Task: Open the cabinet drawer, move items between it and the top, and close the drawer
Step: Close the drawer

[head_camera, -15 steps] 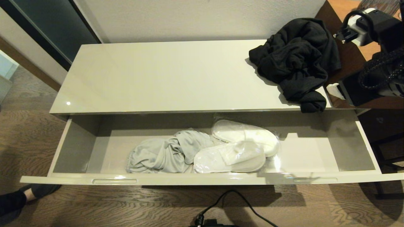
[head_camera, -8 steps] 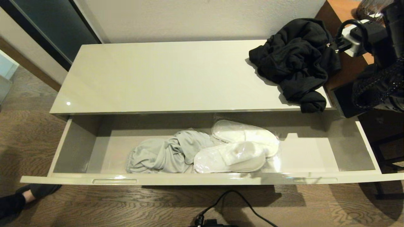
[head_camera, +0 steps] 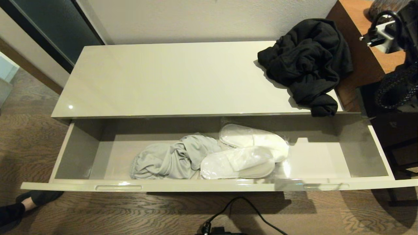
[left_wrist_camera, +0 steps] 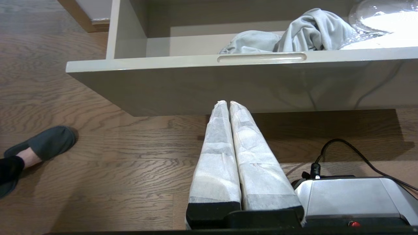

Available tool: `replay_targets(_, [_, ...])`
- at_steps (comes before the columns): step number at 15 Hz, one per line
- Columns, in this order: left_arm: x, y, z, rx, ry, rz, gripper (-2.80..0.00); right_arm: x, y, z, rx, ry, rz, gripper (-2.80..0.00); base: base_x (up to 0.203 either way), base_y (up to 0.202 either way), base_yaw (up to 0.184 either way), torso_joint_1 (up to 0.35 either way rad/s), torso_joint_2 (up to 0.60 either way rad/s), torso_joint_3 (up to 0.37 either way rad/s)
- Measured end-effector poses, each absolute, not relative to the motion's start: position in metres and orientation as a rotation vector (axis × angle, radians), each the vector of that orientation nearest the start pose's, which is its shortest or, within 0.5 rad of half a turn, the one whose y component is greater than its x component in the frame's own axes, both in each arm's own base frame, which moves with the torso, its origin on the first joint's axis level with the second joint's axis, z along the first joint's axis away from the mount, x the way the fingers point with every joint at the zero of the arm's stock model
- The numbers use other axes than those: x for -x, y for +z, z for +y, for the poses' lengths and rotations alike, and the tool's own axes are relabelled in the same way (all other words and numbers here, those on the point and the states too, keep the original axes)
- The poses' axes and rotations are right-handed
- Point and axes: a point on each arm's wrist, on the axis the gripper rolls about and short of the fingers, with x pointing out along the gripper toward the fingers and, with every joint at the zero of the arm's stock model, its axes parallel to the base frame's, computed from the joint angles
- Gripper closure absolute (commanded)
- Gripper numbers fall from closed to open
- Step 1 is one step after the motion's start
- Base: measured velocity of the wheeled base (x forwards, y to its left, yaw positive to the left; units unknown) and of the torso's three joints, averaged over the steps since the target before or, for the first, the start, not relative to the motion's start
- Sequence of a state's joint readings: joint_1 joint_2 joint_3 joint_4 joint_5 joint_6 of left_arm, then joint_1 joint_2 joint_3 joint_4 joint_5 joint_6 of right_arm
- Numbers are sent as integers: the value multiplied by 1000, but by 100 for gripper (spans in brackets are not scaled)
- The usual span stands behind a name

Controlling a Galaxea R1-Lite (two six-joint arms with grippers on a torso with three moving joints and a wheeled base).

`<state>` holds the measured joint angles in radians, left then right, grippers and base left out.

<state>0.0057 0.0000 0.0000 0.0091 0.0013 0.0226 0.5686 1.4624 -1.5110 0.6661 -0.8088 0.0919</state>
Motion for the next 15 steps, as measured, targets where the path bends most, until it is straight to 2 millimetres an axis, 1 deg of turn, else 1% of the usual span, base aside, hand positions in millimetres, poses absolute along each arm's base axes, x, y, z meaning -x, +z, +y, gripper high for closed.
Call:
replay_targets(3, [23,75,0,-23,6,9,0,-180,333,74,237,-282,498,0,0,0,0,0,0,0])
replay_targets(5, [23,75,0,-23,6,9,0,-162,334,62,178,-313,528,0,0,0,0,0,0,0])
replay_targets(7, [23,75,0,-23,7,9,0,-136,331,54,126,-336,573,0,0,0,0,0,0,0])
replay_targets(9, [23,75,0,-23,7,9,0,-115,329,47,70,-388,603,0,0,0,0,0,0,0])
replay_targets(13, [23,75,0,-23,6,9,0,-85,321,35,-30,-507,664,0,0,0,0,0,0,0])
replay_targets(15, [23,75,0,-23,7,9,0,-81,322,32,-26,-549,631,0,0,0,0,0,0,0])
